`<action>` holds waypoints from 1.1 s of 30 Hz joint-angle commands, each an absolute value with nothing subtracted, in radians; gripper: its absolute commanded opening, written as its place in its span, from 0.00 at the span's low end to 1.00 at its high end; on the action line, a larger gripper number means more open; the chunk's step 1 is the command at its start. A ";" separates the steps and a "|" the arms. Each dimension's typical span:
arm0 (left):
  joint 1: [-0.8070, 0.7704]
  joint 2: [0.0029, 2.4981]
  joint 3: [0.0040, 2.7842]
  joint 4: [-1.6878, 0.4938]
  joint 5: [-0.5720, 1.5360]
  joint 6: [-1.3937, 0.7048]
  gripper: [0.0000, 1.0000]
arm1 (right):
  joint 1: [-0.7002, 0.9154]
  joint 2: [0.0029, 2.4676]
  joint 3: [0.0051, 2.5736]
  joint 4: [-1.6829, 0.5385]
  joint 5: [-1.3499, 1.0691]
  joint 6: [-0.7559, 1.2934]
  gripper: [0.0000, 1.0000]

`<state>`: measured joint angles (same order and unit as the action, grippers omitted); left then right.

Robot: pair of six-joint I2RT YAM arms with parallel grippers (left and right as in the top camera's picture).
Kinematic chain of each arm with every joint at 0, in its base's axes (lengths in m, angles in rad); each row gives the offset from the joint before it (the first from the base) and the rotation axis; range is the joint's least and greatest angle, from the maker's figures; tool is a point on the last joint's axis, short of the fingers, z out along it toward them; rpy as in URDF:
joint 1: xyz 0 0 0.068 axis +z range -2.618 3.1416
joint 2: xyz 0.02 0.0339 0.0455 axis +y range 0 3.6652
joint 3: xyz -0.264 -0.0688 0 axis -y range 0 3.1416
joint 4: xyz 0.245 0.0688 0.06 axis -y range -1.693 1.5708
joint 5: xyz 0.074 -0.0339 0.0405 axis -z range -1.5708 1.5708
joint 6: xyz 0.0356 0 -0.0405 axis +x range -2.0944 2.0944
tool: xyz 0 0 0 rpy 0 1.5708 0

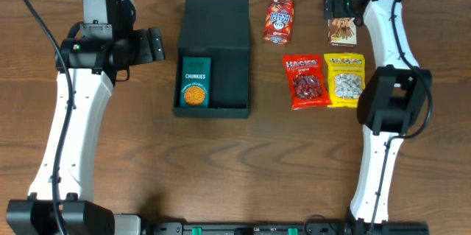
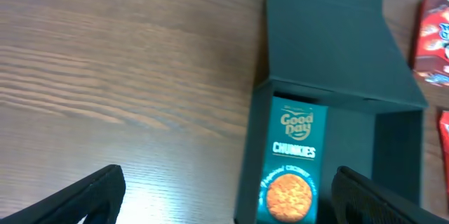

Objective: Pack container
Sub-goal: 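Move the right gripper to the brown Pocky box and grasp it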

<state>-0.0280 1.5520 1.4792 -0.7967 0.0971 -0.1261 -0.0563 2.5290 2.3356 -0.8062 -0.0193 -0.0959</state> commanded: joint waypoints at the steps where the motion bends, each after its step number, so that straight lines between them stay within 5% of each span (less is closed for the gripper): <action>1: -0.027 1.550 1.476 -0.780 0.030 -0.108 0.95 | -0.064 2.550 2.335 -0.807 -0.015 -0.113 0.99; 33: -0.027 1.611 1.476 -0.654 0.027 -0.083 0.95 | -0.084 2.613 2.305 -0.868 0.078 0.004 0.99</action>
<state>-0.0280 1.6070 1.4792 -0.6533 0.0261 -0.0643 -0.0685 2.5790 2.3146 -0.8600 0.0608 -0.0284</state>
